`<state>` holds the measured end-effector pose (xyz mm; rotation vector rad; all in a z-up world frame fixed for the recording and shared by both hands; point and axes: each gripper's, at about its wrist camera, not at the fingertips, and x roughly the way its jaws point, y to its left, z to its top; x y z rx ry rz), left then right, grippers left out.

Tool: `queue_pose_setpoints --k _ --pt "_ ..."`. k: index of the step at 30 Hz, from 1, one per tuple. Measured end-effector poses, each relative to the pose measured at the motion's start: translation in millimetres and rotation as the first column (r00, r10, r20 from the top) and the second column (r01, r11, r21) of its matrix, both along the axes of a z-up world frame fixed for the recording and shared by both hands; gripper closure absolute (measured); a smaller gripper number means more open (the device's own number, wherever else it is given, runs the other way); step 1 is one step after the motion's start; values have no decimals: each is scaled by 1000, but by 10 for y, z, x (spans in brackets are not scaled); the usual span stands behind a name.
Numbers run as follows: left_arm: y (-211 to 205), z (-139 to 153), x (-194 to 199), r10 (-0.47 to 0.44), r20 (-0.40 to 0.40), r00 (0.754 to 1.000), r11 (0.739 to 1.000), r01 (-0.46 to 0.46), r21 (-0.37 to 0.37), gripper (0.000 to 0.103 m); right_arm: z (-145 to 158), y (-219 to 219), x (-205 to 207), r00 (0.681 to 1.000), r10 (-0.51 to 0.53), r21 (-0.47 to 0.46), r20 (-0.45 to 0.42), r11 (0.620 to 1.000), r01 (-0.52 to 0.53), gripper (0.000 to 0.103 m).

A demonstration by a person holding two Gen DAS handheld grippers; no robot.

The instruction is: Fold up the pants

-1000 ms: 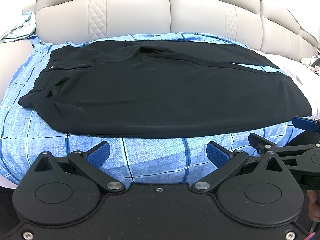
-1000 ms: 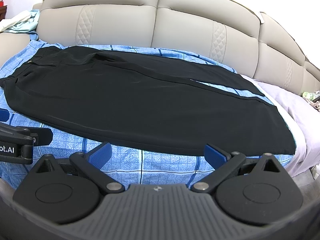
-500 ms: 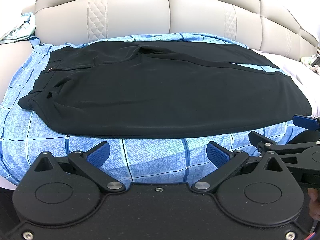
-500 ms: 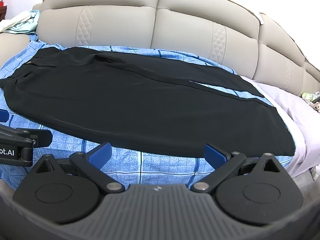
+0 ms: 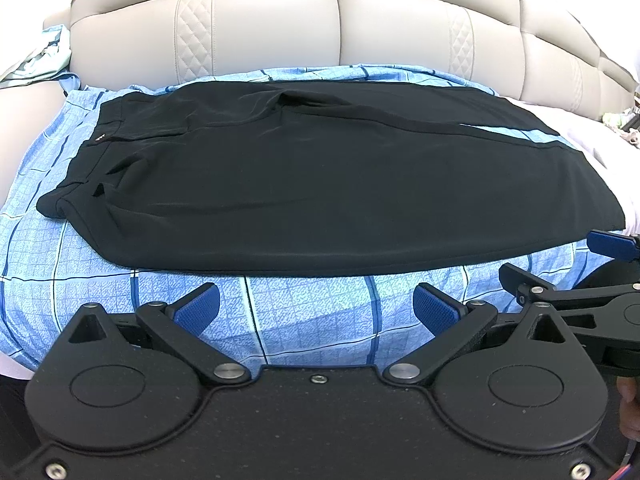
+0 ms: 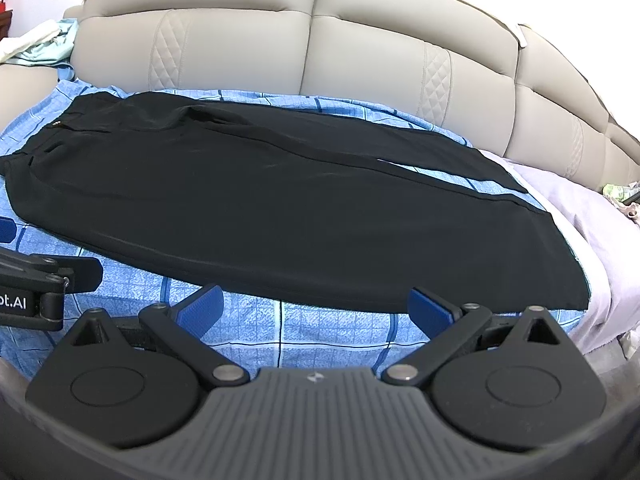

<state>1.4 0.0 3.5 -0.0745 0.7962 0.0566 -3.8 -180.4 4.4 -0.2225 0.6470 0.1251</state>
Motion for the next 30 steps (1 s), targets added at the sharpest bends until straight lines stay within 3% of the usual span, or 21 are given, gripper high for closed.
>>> queue_pose_setpoints --k 20,26,30 --pt "75 -70 73 14 -19 1000 1000 -15 -9 0 -40 5 45 1000 -13 3 -9 1000 13 0" --pt "467 -274 326 180 -80 980 983 -176 50 0 -104 47 336 1000 2 85 -30 996 1 0" --pt "893 -298 391 334 9 943 936 -332 116 0 -105 243 628 998 58 119 21 991 -60 0"
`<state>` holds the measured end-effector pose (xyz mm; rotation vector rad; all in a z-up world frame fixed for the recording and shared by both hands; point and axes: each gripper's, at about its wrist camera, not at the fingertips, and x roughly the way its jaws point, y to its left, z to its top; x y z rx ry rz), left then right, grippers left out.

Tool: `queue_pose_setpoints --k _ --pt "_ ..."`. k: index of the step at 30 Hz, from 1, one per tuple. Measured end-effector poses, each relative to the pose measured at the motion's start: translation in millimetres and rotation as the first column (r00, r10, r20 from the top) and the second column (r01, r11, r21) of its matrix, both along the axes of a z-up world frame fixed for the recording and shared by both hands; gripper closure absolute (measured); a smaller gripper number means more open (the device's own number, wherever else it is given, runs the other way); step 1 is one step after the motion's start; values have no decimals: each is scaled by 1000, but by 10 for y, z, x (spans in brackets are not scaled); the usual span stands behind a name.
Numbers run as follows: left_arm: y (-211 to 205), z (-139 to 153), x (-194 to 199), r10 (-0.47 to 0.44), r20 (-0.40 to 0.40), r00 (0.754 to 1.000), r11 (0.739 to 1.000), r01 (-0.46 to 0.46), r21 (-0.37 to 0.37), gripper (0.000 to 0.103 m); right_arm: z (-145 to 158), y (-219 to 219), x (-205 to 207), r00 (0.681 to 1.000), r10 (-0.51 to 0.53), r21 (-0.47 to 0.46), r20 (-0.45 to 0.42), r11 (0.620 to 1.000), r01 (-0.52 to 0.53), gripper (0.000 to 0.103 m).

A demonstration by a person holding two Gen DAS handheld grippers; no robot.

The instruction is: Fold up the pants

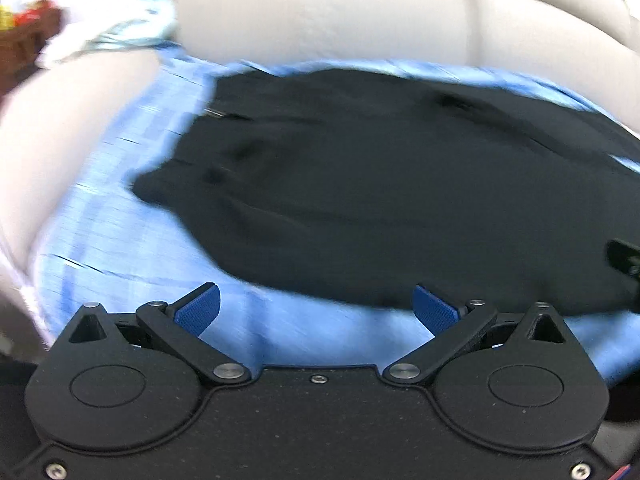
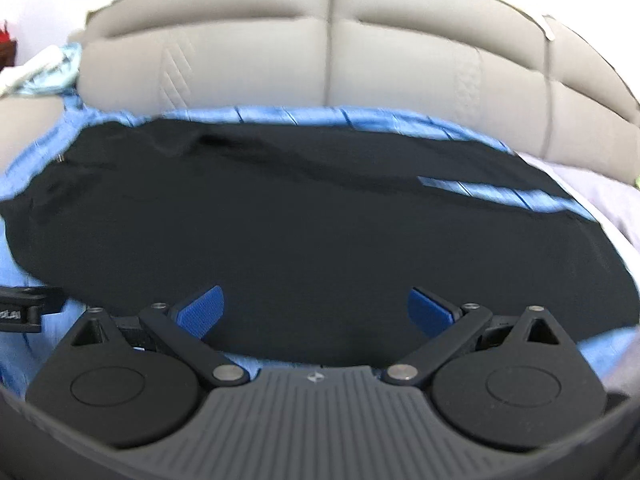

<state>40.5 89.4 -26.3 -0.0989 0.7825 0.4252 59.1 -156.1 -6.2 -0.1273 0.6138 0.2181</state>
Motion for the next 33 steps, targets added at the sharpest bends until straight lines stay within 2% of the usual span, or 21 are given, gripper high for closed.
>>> queue_pose_setpoints --k 3,5,6,8,9,11,12,15,17,18,19,20,22,23,24,25,26,28,29,31,33 --pt "353 5 57 83 45 996 995 -85 51 0 -10 252 330 997 79 73 1 994 -79 0" --pt "622 13 104 148 64 987 988 -150 35 2 1 445 577 992 126 139 -6 982 -124 0" --pt "765 7 120 185 77 980 982 -186 6 3 5 523 689 990 143 164 1 976 -141 0" --pt "1075 -11 125 258 98 961 965 -250 -83 22 5 671 928 988 155 199 26 967 -157 0" --pt "1216 -36 109 292 104 951 952 -278 -127 28 0 726 1029 987 157 204 32 966 -160 0" --pt "1452 -103 117 366 104 925 918 -340 -203 47 -25 795 1222 985 171 219 31 960 -173 3" --pt "1531 -141 114 396 104 912 902 -365 -231 50 -43 813 1334 985 173 234 18 957 -172 8" --pt "1724 -283 131 449 109 887 860 -397 -321 51 -111 844 1626 986 162 290 -43 946 -143 16" --pt "1804 -345 139 478 148 866 843 -406 -353 44 -143 853 1766 983 170 336 -73 932 -137 21" --pt "1836 -360 156 488 172 856 842 -410 -351 39 -152 889 1814 981 177 345 -79 928 -139 23" --pt "1848 -384 197 492 182 851 842 -413 -346 28 -163 942 1871 979 186 348 -83 926 -146 26" --pt "1883 -406 239 496 192 847 841 -413 -348 24 -180 998 1912 978 191 341 -85 928 -152 26" --pt "1926 -452 338 510 202 836 837 -428 -340 26 -212 1117 1992 975 203 318 -84 933 -167 27" --pt "1926 -455 379 507 209 836 844 -431 -319 47 -228 1186 2022 974 212 305 -83 936 -178 27" --pt "1915 -447 421 494 212 844 854 -424 -301 61 -236 1241 2051 971 223 294 -84 937 -189 27" --pt "1887 -423 441 501 214 839 856 -444 -266 80 -258 1314 2086 969 233 274 -86 940 -201 29" --pt "1861 -388 443 509 220 832 855 -460 -239 94 -275 1378 2124 967 237 255 -89 944 -208 33" --pt "1890 -312 438 495 224 839 864 -449 -226 96 -311 1511 2195 971 223 201 -89 959 -201 69" --pt "1913 -261 417 496 236 836 865 -451 -221 96 -295 1567 2208 978 198 160 -73 970 -184 80" --pt "1931 -171 363 483 263 835 874 -445 -195 96 -209 1573 2189 979 199 154 -51 970 -189 86" --pt "1938 -158 351 465 256 848 885 -431 -178 96 -140 1558 2163 979 200 135 -36 972 -194 86"
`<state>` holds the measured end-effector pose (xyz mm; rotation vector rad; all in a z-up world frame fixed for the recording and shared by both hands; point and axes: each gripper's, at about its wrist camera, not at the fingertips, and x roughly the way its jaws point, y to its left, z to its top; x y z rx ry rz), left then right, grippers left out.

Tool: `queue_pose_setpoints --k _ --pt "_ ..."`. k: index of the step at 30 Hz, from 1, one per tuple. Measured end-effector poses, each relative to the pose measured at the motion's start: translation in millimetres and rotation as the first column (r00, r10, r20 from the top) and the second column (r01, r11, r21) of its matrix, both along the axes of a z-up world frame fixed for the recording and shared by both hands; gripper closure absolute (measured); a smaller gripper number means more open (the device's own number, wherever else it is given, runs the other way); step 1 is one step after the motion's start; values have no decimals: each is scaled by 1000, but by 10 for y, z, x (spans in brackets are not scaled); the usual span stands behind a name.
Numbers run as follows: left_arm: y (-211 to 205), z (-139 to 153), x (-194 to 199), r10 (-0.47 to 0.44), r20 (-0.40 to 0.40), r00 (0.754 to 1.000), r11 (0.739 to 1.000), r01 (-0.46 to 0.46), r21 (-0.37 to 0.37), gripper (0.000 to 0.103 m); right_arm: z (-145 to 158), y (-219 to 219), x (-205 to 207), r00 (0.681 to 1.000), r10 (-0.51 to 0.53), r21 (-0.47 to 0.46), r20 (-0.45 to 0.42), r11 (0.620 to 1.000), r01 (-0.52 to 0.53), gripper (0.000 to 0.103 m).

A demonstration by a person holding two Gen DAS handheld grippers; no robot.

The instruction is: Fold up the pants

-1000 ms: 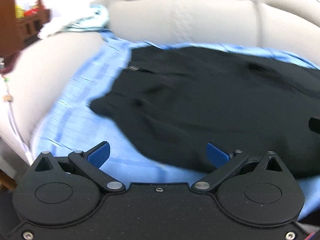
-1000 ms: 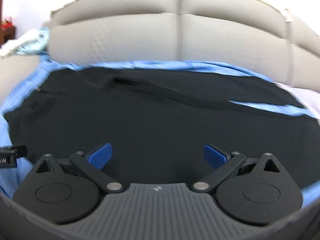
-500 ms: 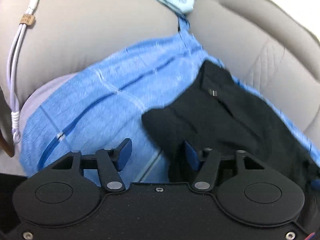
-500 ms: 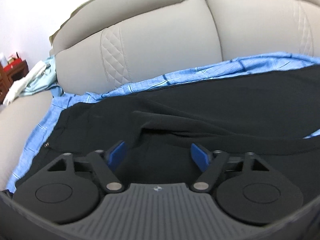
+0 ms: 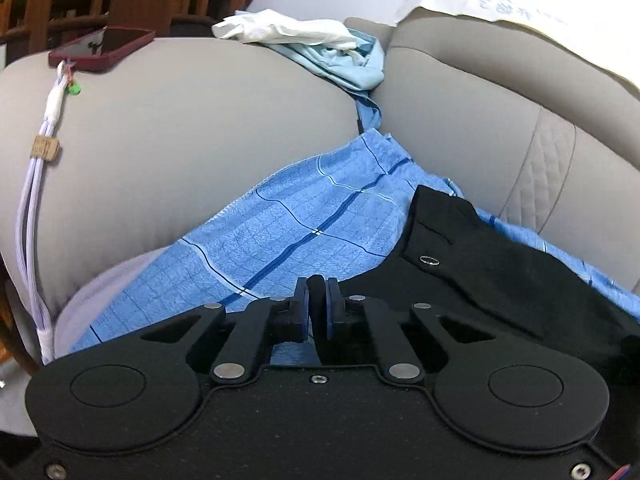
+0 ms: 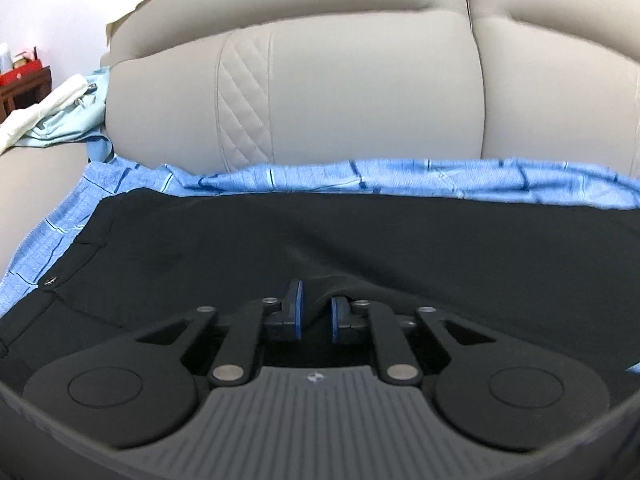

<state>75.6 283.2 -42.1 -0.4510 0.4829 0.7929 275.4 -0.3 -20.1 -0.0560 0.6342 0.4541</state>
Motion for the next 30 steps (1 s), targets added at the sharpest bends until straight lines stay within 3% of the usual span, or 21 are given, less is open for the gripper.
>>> queue_pose_setpoints --k 1,2,3,6,10,13,17,20,23,27,30 --pt "11 -30 11 -7 -19 1000 1000 7 -4 96 0 29 24 1000 4 -38 -11 999 -4 85" --pt "22 -69 14 -11 -35 999 1000 11 -10 95 -10 54 56 999 18 -82 -44 996 -21 78" --pt "39 -118 18 -18 -50 999 1000 17 -19 95 -3 75 75 997 34 -113 -75 993 -43 61" --pt "74 -243 -34 -46 -61 997 999 44 -26 88 188 102 58 992 67 -179 -107 980 -85 34" --pt "78 -257 -119 -52 -48 998 999 52 14 78 530 366 114 987 127 -177 -98 974 -143 17" --pt "127 -268 -186 -71 -34 997 997 71 -3 77 689 919 372 977 179 -151 -113 969 -195 13" --pt "164 -295 -235 -93 -27 995 995 92 -25 76 645 1814 799 972 189 -195 -138 957 -214 12" --pt "157 -298 -255 -104 -27 994 994 103 -25 77 477 2378 1157 959 123 -178 -256 969 -172 11" --pt "163 -296 -278 -111 -21 994 993 110 -40 77 272 2764 1385 912 28 -138 -408 986 -92 11" --pt "183 -294 -310 -116 -6 993 991 115 -63 77 33 3147 1482 888 -74 -209 -454 978 -25 2" --pt "199 -293 -334 -116 5 993 990 116 -79 77 -180 3248 1525 861 -197 -281 -469 957 66 2"
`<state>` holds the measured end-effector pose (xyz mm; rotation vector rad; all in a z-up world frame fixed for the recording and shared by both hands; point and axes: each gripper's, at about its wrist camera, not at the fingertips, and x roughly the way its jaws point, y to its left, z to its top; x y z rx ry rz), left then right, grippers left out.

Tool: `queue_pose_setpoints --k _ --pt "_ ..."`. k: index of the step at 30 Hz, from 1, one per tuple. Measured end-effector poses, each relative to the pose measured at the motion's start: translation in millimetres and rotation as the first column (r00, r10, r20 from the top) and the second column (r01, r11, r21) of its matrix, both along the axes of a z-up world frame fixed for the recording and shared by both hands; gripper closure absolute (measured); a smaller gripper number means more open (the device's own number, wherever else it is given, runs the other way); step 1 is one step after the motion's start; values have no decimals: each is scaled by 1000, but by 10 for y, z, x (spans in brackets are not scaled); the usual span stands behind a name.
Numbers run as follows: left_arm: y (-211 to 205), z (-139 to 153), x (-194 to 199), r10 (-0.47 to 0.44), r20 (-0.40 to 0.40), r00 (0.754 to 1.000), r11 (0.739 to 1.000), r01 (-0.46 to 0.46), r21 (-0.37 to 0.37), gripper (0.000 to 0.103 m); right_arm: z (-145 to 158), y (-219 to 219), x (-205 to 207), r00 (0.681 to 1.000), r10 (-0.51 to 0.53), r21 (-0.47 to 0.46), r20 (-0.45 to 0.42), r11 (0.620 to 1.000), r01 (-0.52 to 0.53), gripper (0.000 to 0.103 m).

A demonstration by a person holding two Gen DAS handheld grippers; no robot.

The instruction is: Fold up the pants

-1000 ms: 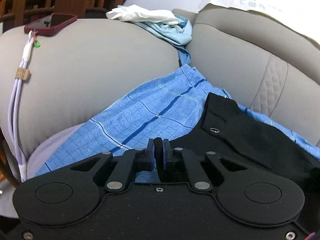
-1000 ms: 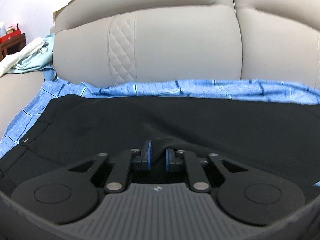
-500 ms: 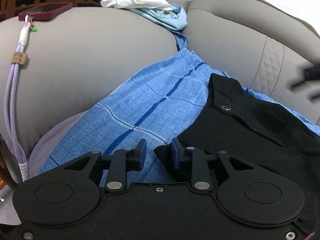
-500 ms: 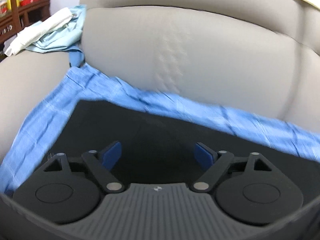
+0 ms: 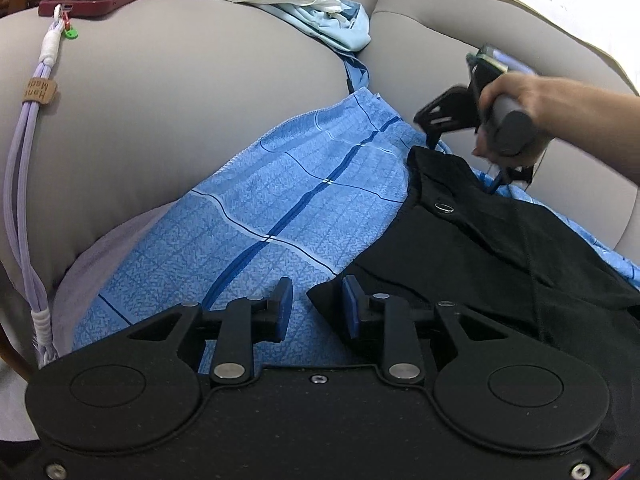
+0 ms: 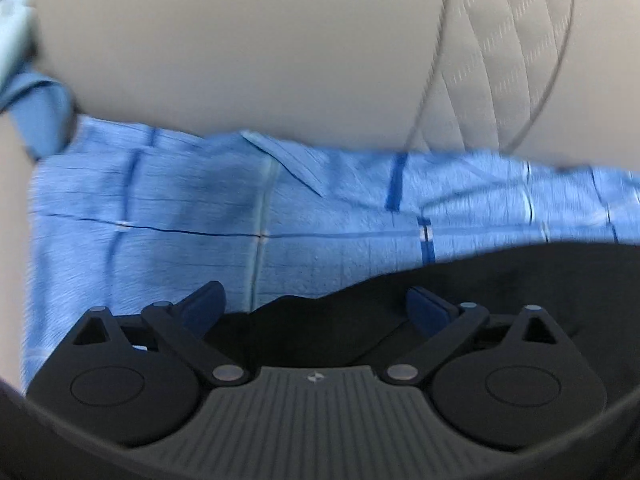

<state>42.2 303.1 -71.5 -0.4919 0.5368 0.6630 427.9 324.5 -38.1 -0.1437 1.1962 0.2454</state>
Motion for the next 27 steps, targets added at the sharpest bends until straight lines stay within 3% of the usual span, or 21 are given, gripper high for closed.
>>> queue_pose_setpoints --k 3,5,6,7,9,14,17,20,24,27 --pt "6 3 -15 -1 6 1000 1000 1 -9 77 -35 -2 -94 999 -13 -23 50 1000 14 17" --pt "7 2 -25 -1 9 1000 1000 1 -14 77 18 -48 -170 997 -20 -34 79 999 23 44" --pt "4 5 -25 -1 9 1000 1000 1 -14 77 53 -100 -197 996 -32 -38 87 999 35 73" --pt "2 9 -28 -1 11 1000 1000 1 -14 77 103 -163 -216 996 -45 -17 81 999 46 95" --pt "-7 24 -42 1 16 1000 1000 -1 -13 78 187 -326 -256 996 -73 50 52 996 71 98" --pt "-4 85 -117 21 49 999 1000 -21 -14 78 533 -700 -496 995 -68 185 74 981 53 99" --pt "-21 177 -191 28 94 995 1000 -29 11 78 762 -1006 -745 995 -54 281 86 959 28 99" --pt "-66 297 -325 18 173 985 998 -27 49 78 792 -1434 -1133 996 -27 402 87 916 -10 99" --pt "-65 426 -480 -86 318 944 996 87 9 72 633 -1957 -1777 991 2 515 135 854 -72 99" --pt "-59 434 -418 -209 376 903 963 256 -81 63 413 -2253 -2145 987 -1 566 159 819 -90 99"
